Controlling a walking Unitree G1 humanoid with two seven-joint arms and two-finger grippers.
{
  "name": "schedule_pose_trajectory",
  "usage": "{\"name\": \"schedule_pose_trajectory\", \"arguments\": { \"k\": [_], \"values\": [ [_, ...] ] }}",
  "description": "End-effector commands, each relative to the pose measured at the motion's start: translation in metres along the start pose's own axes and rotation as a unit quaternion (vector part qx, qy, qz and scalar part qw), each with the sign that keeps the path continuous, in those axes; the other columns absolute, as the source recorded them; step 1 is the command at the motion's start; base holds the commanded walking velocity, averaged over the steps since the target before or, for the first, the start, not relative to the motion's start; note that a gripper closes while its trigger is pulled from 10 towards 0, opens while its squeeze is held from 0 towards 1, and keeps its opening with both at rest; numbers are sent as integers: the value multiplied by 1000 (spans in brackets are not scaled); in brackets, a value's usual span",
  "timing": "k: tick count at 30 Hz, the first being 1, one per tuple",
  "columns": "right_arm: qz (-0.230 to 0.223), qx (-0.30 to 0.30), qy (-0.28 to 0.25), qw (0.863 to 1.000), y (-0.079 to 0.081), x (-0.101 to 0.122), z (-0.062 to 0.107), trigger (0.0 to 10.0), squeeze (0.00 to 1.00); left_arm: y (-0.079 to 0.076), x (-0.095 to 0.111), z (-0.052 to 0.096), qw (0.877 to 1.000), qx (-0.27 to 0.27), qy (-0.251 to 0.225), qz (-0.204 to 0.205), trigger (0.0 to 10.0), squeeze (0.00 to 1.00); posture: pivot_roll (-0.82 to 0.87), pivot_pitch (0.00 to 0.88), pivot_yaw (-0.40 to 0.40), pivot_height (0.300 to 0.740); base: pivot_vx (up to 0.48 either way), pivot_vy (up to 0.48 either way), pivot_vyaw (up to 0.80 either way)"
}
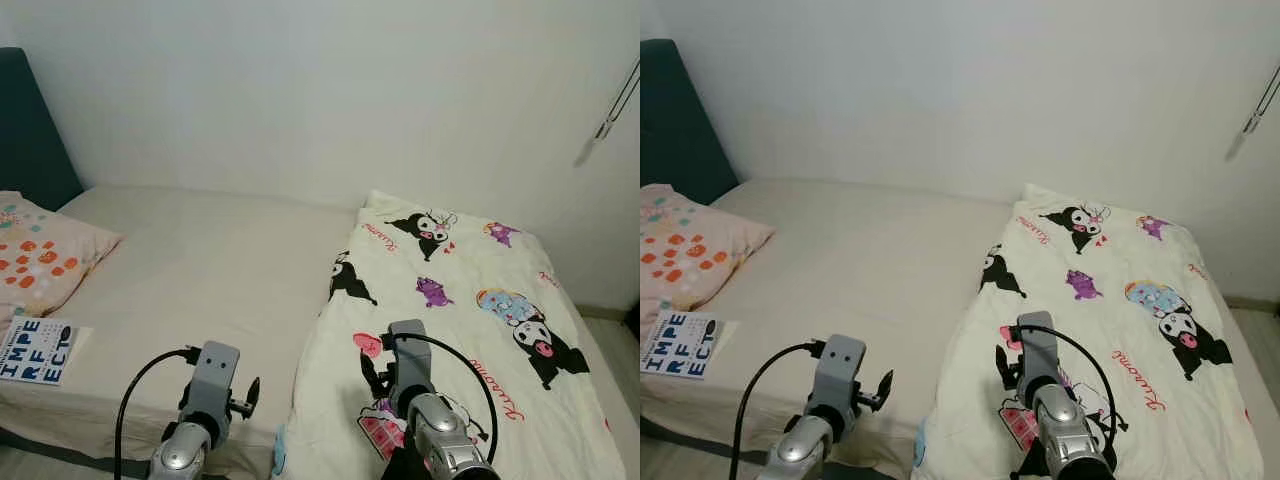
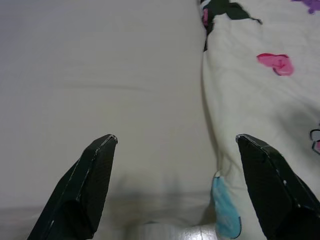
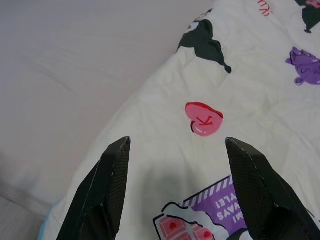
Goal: Clean up the room
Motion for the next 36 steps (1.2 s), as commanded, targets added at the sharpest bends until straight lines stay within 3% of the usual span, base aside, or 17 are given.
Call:
{"name": "schedule_pose_trajectory", "arguments": {
  "k": [1,10,36],
  "values": [
    [-11,-9,5,1000,-3,-4,2,10000,0,-1,-3,0,1000,-4,10,-6,10000,0,-9,69,-48,740,0,0,0],
    [-14,-13,2,1000,-5,-3,3,10000,0,7,2,-3,999,35,-2,38,10000,0,-15,70,-48,740,0,-64,0],
    [-18,-9,7,1000,-4,-7,5,10000,0,7,-2,1,999,35,3,30,10000,0,-17,57,-56,740,0,-387,0]
  ]
}}
Point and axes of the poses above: a point about 5 cm out from each wrist's last joint towards the gripper, its own z axis pointing back from the gripper into the wrist, its own x axis along the axis of the wrist's last joint, y = z × x, the point moved 2 cm from there along -z, pointing out of the wrist towards the gripper, and after that the axes turned 7 degrees about z, right-handed, at the moved point
